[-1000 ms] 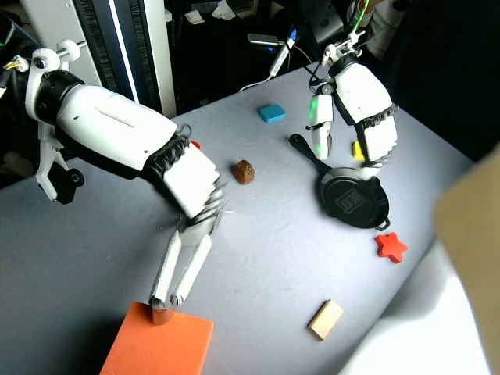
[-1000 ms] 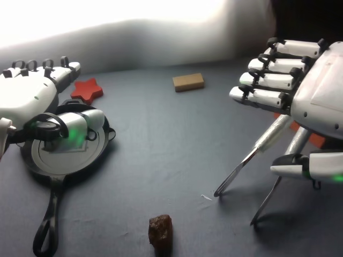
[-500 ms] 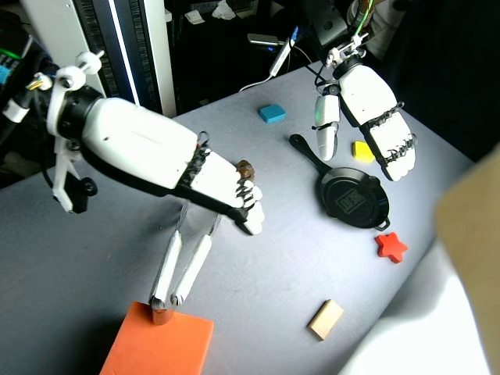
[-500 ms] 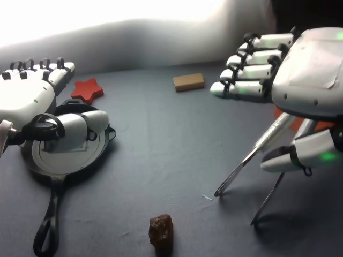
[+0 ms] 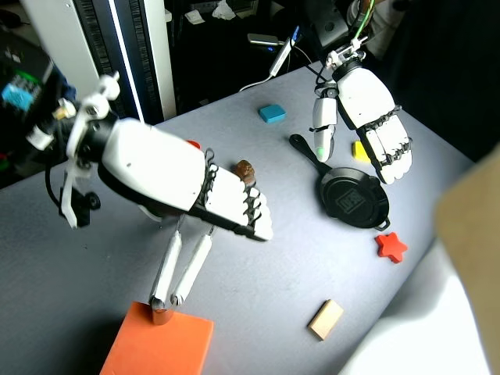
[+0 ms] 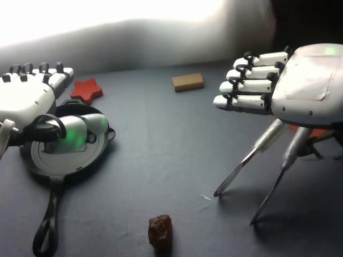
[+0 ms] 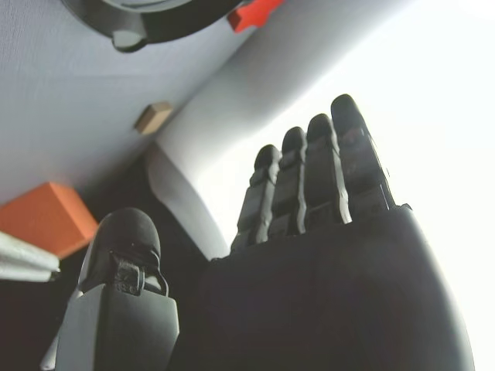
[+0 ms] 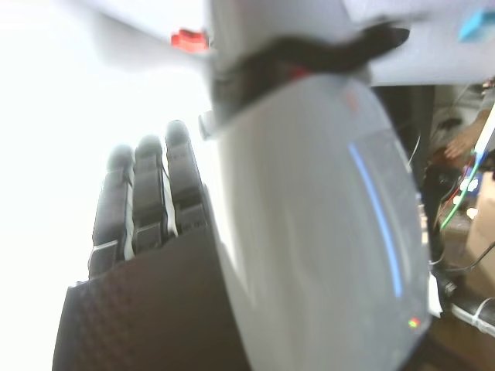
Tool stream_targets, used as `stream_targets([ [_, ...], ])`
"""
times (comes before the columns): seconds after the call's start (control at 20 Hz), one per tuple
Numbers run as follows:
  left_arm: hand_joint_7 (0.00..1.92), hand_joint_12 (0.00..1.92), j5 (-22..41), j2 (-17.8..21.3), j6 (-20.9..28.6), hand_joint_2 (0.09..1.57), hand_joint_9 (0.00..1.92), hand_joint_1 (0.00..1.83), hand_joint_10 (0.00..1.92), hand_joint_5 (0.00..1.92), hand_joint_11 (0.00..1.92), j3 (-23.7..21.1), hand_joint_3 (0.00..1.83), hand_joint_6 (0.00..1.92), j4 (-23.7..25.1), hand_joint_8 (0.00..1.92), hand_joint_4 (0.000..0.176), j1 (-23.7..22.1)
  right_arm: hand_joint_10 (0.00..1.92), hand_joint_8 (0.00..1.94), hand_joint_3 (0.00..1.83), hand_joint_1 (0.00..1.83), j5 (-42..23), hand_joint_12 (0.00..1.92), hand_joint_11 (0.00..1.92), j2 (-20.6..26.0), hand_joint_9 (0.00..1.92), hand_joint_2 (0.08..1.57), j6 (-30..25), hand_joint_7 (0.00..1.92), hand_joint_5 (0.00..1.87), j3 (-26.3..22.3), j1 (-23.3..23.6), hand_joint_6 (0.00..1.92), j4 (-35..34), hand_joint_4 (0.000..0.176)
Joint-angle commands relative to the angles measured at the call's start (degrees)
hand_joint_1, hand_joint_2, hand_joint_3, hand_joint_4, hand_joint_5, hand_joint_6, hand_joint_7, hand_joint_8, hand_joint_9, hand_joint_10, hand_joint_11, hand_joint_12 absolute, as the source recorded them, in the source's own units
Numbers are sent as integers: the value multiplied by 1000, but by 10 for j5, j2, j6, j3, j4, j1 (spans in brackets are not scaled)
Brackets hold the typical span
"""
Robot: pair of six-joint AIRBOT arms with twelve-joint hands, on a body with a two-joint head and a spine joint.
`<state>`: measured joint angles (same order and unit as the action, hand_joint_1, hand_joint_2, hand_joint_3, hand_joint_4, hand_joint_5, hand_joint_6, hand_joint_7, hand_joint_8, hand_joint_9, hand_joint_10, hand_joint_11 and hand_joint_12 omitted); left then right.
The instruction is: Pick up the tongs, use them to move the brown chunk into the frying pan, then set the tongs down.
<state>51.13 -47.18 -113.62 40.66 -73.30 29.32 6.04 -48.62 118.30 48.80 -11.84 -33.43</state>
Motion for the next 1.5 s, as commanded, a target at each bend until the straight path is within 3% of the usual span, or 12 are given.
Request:
stream_targets([
  [0.0,43,254,45,1,-2,1260,34,0,3,0,0,0,1,0,25,3,25,-6,0,0,0,1117,-67,0,0,1,0,943,7,0,0,1,4,0,-2,0],
  [0.3,38,289,78,1,10,1266,42,0,2,0,0,-8,2,0,16,1,23,-2,0,0,0,1138,-123,0,0,-1,0,970,50,0,0,0,-17,0,-2,0],
  [0.55,57,321,81,2,-3,1253,55,0,1,14,0,-9,0,3,-1,0,23,-5,0,0,0,1125,-150,0,0,-6,0,970,52,0,0,0,-39,0,-14,0],
  [0.75,59,291,81,2,-6,1263,50,0,5,14,0,-13,2,0,-1,7,18,-2,0,0,4,1145,-136,0,0,-8,0,984,80,0,0,0,-42,0,-55,0],
  [0.85,77,413,81,2,-2,1269,71,0,7,31,0,-14,2,3,-1,4,14,2,0,0,7,1148,-132,0,0,-7,0,991,92,0,0,0,-48,0,-55,0],
  [1.1,81,409,81,3,-2,1260,69,1,4,38,0,-13,0,7,-8,4,22,6,0,0,6,1155,-125,0,0,-10,0,994,90,0,0,1,-59,0,-55,0],
  [1.15,62,379,81,3,-2,1260,59,0,2,25,0,-13,0,2,-9,3,22,6,0,0,5,1164,-126,0,0,-9,0,992,72,0,0,2,-56,0,-45,0],
  [1.35,75,341,81,3,-3,1261,66,0,1,20,0,-14,0,1,-9,1,22,6,0,0,9,1138,-101,0,0,5,0,1001,-98,0,0,1,-38,0,123,0],
  [1.45,78,349,81,3,-3,1265,65,0,1,33,0,-14,1,5,-9,1,22,6,0,0,10,1146,-82,0,0,11,0,1005,-150,0,0,0,-27,0,156,0],
])
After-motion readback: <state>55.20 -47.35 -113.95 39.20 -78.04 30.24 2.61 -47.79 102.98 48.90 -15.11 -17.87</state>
